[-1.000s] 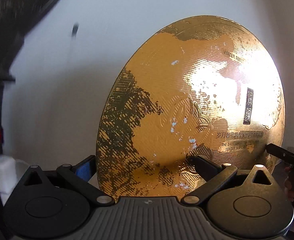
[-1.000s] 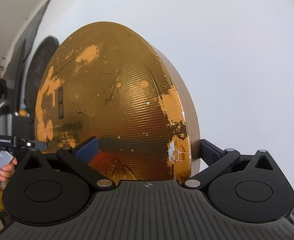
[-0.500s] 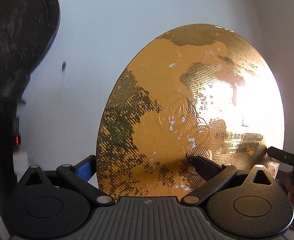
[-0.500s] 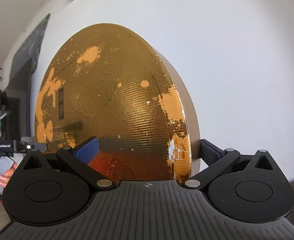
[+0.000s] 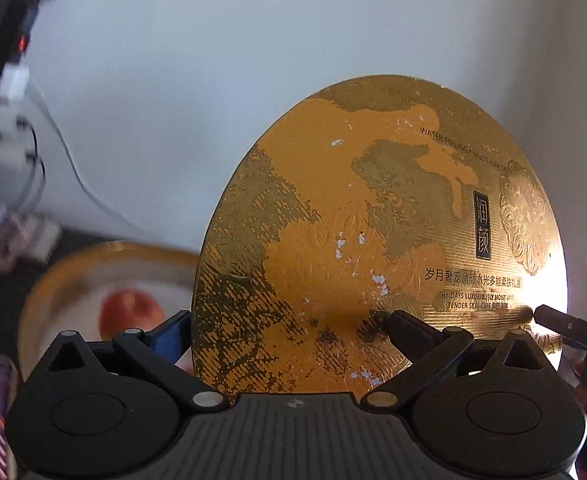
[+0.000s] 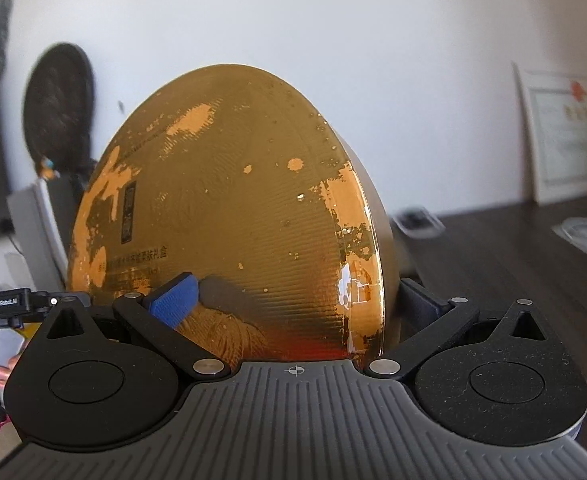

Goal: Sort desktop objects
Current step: 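Lift the lid with both grippers and carry it over the box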

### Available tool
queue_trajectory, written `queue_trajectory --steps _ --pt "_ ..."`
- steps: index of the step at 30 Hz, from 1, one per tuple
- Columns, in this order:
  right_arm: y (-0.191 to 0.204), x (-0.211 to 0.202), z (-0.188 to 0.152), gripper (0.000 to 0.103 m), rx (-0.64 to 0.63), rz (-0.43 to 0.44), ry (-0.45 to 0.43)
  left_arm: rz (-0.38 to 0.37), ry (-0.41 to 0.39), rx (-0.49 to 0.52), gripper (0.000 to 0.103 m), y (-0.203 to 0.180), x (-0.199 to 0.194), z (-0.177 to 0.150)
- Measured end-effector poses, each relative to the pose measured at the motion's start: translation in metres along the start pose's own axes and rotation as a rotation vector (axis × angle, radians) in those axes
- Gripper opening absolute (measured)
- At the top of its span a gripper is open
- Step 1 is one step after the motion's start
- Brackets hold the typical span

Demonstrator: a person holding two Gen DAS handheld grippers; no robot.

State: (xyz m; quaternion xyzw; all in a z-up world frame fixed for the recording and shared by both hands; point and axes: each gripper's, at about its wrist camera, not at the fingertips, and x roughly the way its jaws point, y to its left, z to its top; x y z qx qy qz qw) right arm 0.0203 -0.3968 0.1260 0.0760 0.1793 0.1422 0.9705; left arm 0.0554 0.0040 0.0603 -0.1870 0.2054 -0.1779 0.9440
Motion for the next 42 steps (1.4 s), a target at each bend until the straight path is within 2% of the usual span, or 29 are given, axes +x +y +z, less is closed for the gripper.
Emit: queue_trajectory --steps 4,7,12,16,23,33,42 --pt "-0.006 -0.012 -0.014 0.103 0.032 -0.05 0.057 -0.013 0.059 -0.025 0.102 -0.007 0.006 -0.019" --pt "-0.009 -0.018 -0.024 0.103 0.046 -0.073 0.084 -0.012 0.072 -0.022 0.102 -0.014 0.003 -0.036" --pt "0.001 -0.017 -0.032 0.103 0.08 -0.085 0.118 0.006 0.101 -0.031 0.102 -0.013 0.003 -0.044" --pt "-0.005 -0.017 -0.042 0.103 0.095 -0.08 0.142 0.042 0.124 -0.049 0.102 -0.006 -0.003 -0.053" --pt "-0.002 0.003 -0.061 0.103 0.135 -0.026 0.201 0.141 0.144 -0.068 0.102 0.014 -0.019 -0.063" --pt "0.021 0.067 -0.077 0.103 0.157 0.102 0.274 0.3 0.109 -0.107 0.102 0.055 -0.037 -0.052" --pt "0.047 0.123 -0.076 0.103 0.143 0.183 0.3 0.376 0.075 -0.138 0.102 0.088 -0.048 -0.037"
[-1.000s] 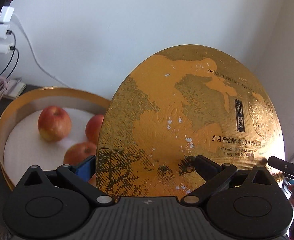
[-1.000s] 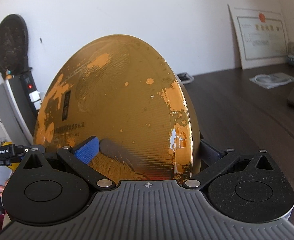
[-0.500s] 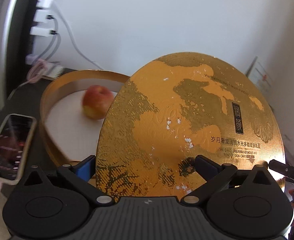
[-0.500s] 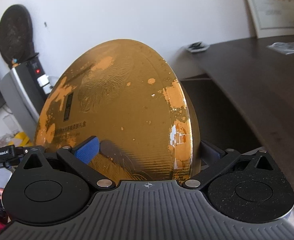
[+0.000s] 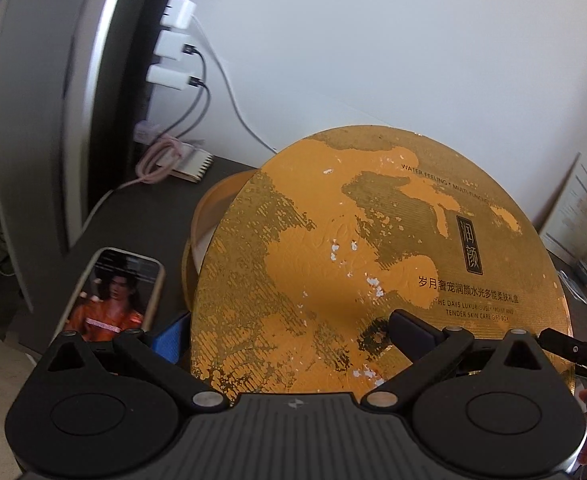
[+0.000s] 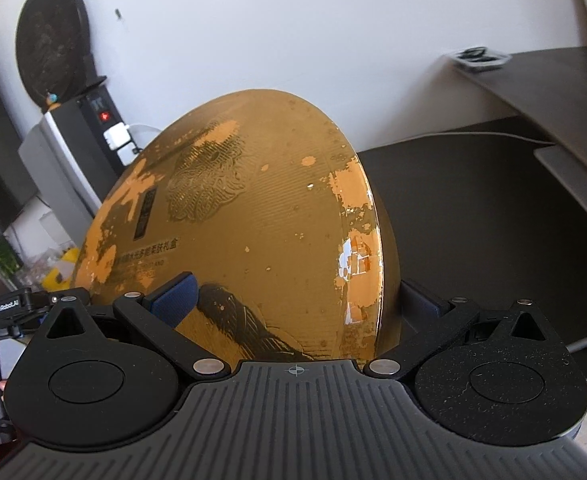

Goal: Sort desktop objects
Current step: 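Lift the lid with both grippers and carry it over the box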

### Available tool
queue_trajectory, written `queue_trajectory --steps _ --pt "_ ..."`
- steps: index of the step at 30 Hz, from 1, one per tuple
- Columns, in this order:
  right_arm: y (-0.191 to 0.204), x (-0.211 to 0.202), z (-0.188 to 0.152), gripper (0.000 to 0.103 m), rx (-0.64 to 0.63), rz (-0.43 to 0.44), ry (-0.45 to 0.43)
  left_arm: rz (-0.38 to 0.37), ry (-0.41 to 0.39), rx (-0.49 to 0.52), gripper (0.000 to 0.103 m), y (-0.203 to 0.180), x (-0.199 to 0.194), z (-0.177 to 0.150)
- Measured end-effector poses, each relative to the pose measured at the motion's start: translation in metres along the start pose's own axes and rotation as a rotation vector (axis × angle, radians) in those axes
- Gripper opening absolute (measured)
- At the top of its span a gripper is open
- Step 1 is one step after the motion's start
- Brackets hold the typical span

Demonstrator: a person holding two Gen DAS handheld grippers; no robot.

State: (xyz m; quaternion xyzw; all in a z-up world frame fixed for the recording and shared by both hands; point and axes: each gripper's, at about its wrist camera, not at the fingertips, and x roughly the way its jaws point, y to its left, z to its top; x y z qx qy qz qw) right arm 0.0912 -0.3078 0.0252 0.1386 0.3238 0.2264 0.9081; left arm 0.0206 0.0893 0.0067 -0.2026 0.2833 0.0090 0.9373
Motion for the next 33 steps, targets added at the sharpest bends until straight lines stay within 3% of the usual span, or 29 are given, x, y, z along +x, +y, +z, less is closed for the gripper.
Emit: queue_trajectory --steps 23,33 --pt "0.004 0.087 0.035 0.103 0.027 0.025 0.052 0.094 0.011 -0.06 0.102 0.014 0.045 0.036" --pt "-0.011 0.115 0.049 0.103 0.072 0.032 0.077 0.121 0.029 -0.041 0.101 0.006 0.062 0.054"
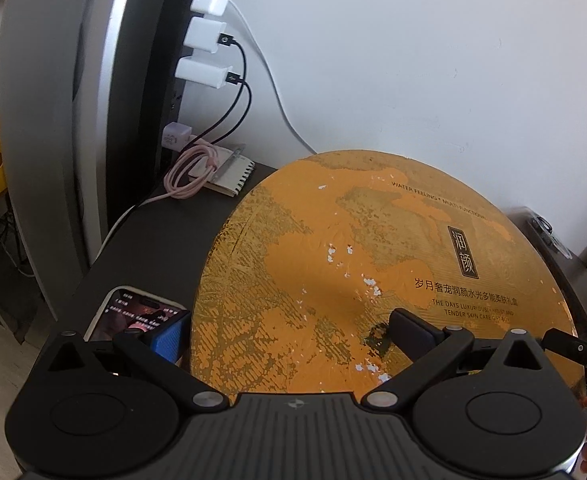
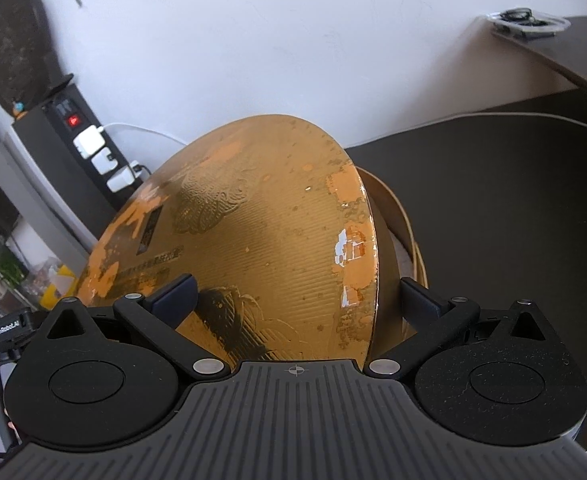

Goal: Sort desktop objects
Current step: 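Lift the lid with both grippers and carry it over the box, then lower the lid onto the box rim with both grippers and release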

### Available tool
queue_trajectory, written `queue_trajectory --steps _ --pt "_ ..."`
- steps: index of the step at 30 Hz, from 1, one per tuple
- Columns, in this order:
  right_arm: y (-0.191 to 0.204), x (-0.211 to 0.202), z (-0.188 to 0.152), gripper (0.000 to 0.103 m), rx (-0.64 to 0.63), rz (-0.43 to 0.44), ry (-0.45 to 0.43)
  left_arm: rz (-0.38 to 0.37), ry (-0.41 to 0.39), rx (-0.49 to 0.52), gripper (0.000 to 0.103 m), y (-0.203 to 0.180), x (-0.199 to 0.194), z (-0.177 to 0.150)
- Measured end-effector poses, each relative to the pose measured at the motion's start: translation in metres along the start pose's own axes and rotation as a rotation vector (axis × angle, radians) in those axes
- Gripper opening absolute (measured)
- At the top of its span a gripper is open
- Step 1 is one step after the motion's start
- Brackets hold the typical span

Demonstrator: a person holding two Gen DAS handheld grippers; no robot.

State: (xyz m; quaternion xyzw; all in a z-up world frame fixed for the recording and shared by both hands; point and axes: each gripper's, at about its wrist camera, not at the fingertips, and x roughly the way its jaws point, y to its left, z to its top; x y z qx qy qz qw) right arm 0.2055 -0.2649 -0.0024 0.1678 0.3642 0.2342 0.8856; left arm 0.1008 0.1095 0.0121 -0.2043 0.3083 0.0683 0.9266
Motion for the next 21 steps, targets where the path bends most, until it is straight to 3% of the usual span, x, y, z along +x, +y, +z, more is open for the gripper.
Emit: queue_trajectory --steps 9,15,21 --pt "-0.024 0.017 0.0 0.103 0.096 -0.001 0.017 0.018 -0.032 0.068 0.101 -0.012 0.015 0.009" --pt "-0.024 0.019 -0.001 0.103 0.119 -0.027 -0.02 0.011 -0.061 0.077 0.102 -0.007 0.02 0.011" --pt "-0.012 0.001 -0.002 0.103 0.085 -0.048 -0.071 0.051 -0.103 0.088 0.102 -0.002 0.006 0.01"
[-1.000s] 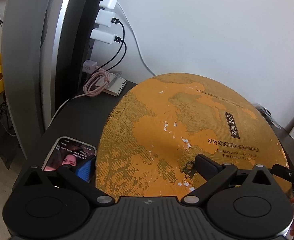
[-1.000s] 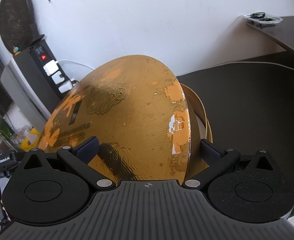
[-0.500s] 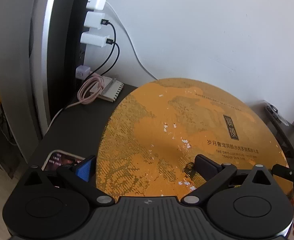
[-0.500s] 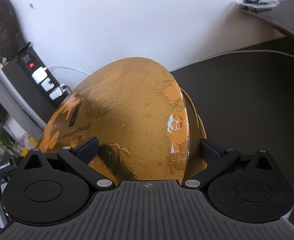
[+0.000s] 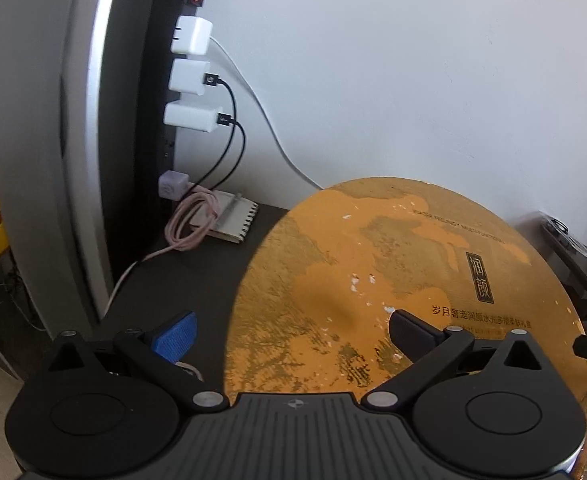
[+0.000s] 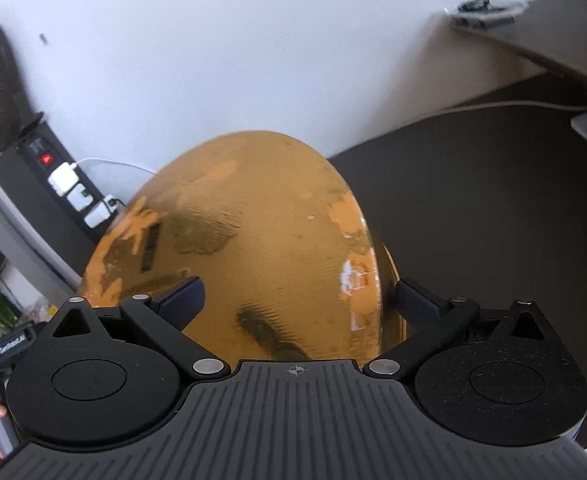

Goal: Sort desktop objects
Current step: 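Lower the lid onto the box rim with both grippers and release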

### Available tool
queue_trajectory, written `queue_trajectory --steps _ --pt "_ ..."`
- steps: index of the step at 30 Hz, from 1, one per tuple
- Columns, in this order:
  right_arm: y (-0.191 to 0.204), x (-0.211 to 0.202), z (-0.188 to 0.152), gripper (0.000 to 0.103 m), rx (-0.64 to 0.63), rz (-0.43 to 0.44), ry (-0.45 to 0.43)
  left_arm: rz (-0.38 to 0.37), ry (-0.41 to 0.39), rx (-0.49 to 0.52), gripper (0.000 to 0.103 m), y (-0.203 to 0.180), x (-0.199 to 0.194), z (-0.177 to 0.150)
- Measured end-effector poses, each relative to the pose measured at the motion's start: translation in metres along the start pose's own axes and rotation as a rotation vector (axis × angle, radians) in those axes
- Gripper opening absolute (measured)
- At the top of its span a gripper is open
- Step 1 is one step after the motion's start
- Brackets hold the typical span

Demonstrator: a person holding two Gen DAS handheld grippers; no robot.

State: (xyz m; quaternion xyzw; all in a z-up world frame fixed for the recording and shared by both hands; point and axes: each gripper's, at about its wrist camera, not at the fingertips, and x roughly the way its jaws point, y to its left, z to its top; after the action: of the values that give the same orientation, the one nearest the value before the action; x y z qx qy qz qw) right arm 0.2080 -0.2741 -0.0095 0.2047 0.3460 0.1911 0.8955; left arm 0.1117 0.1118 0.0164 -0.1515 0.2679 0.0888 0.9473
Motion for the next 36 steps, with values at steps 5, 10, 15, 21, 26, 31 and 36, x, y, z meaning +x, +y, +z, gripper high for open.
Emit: queue_trajectory --steps 5,10,15,21,26,31,36 --pt "0.016 -0.019 -0.005 0.103 -0.057 -0.047 -0.038 0.069 0.061 0.091 0.102 -0.003 -0.022 -0.008" --pt "0.042 -0.059 -0.025 0.103 -0.153 -0.159 -0.069 0.12 0.063 0.22 0.102 -0.018 -0.064 -0.038" --pt "0.069 -0.096 -0.056 0.103 -0.231 -0.195 -0.053 0.133 0.093 0.243 0.102 -0.022 -0.088 -0.062" --pt "0.085 -0.119 -0.095 0.103 -0.275 -0.21 -0.008 0.104 0.13 0.275 0.102 -0.022 -0.103 -0.093" --pt "0.091 -0.118 -0.124 0.103 -0.349 -0.219 0.056 0.07 0.16 0.3 0.102 -0.018 -0.104 -0.115" --pt "0.093 -0.104 -0.141 0.103 -0.397 -0.236 0.093 -0.001 0.17 0.276 0.102 -0.012 -0.099 -0.125" --pt "0.098 -0.094 -0.146 0.103 -0.441 -0.221 0.058 -0.044 0.111 0.341 0.102 -0.02 -0.096 -0.128"
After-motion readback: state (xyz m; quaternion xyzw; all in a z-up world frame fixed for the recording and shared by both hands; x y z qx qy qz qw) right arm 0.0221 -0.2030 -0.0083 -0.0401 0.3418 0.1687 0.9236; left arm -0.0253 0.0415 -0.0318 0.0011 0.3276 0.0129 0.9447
